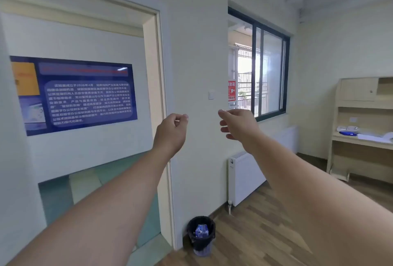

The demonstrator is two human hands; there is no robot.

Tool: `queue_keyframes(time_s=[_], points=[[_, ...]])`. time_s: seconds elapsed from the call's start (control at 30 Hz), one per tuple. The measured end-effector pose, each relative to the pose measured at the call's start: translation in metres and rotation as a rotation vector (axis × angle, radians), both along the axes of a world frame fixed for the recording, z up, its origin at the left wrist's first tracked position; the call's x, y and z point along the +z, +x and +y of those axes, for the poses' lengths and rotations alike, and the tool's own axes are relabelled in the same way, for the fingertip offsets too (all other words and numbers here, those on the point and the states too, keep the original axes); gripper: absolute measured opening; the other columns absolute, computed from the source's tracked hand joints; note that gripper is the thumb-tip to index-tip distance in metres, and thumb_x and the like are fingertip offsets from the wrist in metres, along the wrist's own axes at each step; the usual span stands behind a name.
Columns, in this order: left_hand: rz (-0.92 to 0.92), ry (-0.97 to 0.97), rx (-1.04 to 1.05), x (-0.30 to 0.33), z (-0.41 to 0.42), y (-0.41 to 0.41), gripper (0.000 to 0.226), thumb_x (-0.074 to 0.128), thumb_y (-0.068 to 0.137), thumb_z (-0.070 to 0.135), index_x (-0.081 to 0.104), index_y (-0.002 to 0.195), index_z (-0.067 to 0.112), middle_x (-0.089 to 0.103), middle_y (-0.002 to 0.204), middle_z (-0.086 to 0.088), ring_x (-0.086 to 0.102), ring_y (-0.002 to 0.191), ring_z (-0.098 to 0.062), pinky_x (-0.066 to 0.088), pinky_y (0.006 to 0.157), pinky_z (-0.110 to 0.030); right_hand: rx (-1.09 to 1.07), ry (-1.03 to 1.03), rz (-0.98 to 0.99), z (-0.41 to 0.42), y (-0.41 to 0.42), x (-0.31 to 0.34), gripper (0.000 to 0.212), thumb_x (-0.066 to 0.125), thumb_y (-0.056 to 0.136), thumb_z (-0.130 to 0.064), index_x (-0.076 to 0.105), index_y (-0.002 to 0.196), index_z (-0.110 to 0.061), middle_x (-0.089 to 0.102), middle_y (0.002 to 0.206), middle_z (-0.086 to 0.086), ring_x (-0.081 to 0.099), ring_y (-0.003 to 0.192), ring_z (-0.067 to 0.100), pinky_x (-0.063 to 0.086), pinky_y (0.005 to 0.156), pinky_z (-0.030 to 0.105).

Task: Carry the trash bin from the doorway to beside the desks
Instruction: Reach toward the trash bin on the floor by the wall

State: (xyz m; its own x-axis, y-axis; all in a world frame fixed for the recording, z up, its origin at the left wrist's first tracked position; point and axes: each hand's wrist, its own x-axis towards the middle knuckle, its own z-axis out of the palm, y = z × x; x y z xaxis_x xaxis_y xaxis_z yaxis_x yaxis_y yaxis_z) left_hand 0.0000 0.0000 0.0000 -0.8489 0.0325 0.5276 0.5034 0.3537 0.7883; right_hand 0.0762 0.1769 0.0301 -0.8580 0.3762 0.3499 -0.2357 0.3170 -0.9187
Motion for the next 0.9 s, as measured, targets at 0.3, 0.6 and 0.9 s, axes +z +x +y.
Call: queue_keyframes(time_s=[0.3,0.6,0.9], points=[[-0.059,0.054,0.041,-0.03,0.006,-0.065,0.036,0.048,0.101,0.049,0.066,0.102,0.018,0.073,0.105,-0.004,0.07,0.102,-0.029,0.055,0.094,-0.043,0.023,-0.045,-0.036,0.01,-0.078,-0.032,0.024,0.061,0.095,-0.033,0.07,0.1,-0.011,0.071,0.09,0.008,0.069,0.077,0.02,0.06,0.085,0.042],[-0.1,0.065,-0.015,-0.049,0.002,-0.211,0.038,0.048,0.103,0.044,0.067,0.098,0.011,0.071,0.086,0.001,0.07,0.085,-0.024,0.057,0.086,-0.041,-0.022,-0.086,-0.053,0.012,-0.228,-0.053,0.026,0.061,0.095,-0.032,0.07,0.102,-0.009,0.07,0.086,0.007,0.07,0.077,0.022,0.06,0.087,0.043],[-0.171,0.057,-0.048,-0.067,0.015,-0.356,0.04,0.05,0.102,0.044,0.068,0.101,0.009,0.07,0.084,0.002,0.067,0.075,-0.018,0.056,0.082,-0.039,-0.065,-0.136,-0.112,0.022,-0.364,-0.07,0.03,0.062,0.094,-0.032,0.07,0.107,-0.006,0.07,0.085,0.007,0.069,0.072,0.021,0.061,0.082,0.038]])
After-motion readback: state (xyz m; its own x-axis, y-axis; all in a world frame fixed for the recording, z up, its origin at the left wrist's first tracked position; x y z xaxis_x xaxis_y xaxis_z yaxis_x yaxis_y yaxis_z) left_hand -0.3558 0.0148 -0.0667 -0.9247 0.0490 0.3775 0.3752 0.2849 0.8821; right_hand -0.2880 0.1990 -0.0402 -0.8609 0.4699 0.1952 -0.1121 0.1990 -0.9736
